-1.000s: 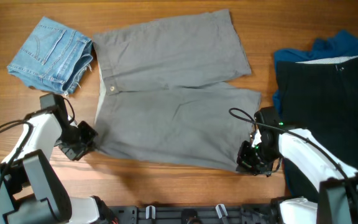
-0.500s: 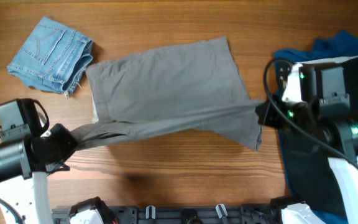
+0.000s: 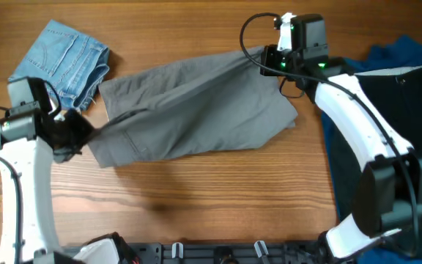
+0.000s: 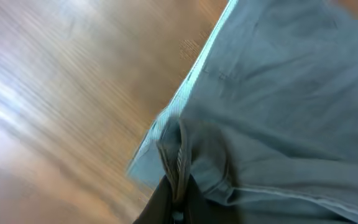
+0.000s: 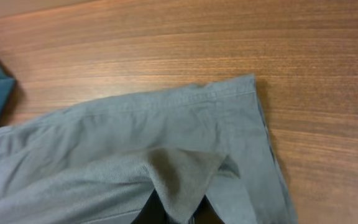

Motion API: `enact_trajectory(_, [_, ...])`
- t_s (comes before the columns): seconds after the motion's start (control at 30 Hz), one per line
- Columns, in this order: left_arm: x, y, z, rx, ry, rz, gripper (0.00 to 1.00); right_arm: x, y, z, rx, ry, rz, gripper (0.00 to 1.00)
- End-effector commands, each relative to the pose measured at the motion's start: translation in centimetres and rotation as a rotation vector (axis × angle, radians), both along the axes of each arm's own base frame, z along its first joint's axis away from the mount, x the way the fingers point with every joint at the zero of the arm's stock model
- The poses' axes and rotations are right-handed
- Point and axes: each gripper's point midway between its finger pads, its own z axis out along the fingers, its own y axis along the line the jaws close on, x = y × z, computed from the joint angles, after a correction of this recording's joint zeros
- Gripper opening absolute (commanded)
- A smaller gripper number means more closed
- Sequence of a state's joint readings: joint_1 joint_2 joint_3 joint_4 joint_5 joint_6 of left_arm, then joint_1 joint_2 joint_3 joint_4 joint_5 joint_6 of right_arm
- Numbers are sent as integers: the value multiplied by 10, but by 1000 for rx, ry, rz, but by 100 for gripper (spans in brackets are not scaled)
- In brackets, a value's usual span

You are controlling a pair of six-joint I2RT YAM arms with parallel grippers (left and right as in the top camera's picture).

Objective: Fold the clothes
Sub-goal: 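Lift the leg hems and fold them up onto the waistband with both grippers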

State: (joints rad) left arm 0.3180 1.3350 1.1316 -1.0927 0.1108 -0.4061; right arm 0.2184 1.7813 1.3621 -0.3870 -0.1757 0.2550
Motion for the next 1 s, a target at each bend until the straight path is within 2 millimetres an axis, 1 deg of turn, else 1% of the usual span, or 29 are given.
enact_trajectory(0.0, [25, 30, -20, 107, 11, 29, 4, 29, -59, 7, -150, -87, -193, 4])
enact_trajectory(0.03, [39, 28, -26, 109, -10, 11, 4, 31, -59, 9, -147, -99, -194, 4])
enact_trajectory(0.13, [67, 18, -42, 117, -38, -40, 4, 34, -59, 10, -141, -113, -198, 4])
enact_trajectory(0.2, [90, 9, -56, 124, -67, -78, 4, 35, -59, 5, -144, -102, -197, 4])
enact_trajectory(0.23, [94, 8, -61, 124, -67, -84, 4, 35, -59, 2, -145, -96, -197, 4])
enact_trajectory(0.27, [96, 10, -66, 134, -61, -80, 4, 35, -59, 0, -147, -92, -196, 17])
enact_trajectory(0.3, [99, 14, -70, 152, -58, -73, 8, 35, -59, -3, -151, -86, -194, 59])
enact_trajectory(0.33, [105, 18, -71, 172, -74, -66, 56, 33, -60, -8, -156, -66, -193, 79])
enact_trajectory(0.37, [110, 19, -69, 178, -95, -66, 100, 29, -63, -12, -162, -43, -196, 93])
enact_trajectory(0.4, [110, 17, -67, 177, -101, -102, 100, 24, -68, -18, -171, -9, -202, 95])
enact_trajectory(0.43, [108, 14, -67, 173, -96, -146, 100, 18, -73, -23, -176, 24, -210, 95])
enact_trajectory(0.47, [103, 9, -64, 159, -87, -192, 100, 6, -84, -34, -177, 95, -240, 94])
enact_trajectory(0.53, [99, 0, -54, 137, -105, -256, 100, -23, -99, -54, -173, 253, -257, 89])
enact_trajectory(0.57, [100, -6, -46, 122, -135, -282, 100, -36, -106, -61, -183, 312, -254, 83])
enact_trajectory(0.6, [100, -8, -37, 119, -163, -289, 100, -51, -107, -69, -180, 379, -206, 75])
enact_trajectory(0.63, [100, -8, -33, 123, -174, -289, 99, -59, -105, -77, -171, 411, -148, 73])
enact_trajectory(0.67, [100, -8, -33, 130, -172, -308, 98, -68, -102, -88, -155, 442, -95, 73])
enact_trajectory(0.7, [97, -3, -41, 165, -138, -331, 98, -74, -101, -99, -140, 468, -78, 74])
enact_trajectory(0.73, [96, 0, -49, 173, -109, -326, 99, -68, -96, -99, -120, 444, -47, 74])
enact_trajectory(0.8, [95, 0, -62, 158, -76, -328, 99, -37, -75, -80, -53, 274, 67, 75])
enact_trajectory(0.83, [95, 0, -66, 155, -67, -329, 98, -23, -68, -70, -15, 202, 90, 74])
enact_trajectory(0.87, [95, 1, -66, 151, -66, -316, 98, -11, -64, -64, 3, 149, 84, 73])
enact_trajectory(0.9, [93, 5, -65, 144, -65, -285, 100, -2, -60, -60, 24, 121, 59, 72])
enact_trajectory(0.93, [90, 14, -66, 124, -59, -223, 100, 7, -52, -62, 40, 92, 55, 72])
enact_trajectory(0.97, [88, 18, -66, 89, -65, -199, 100, 15, -44, -65, 41, 63, 70, 72])
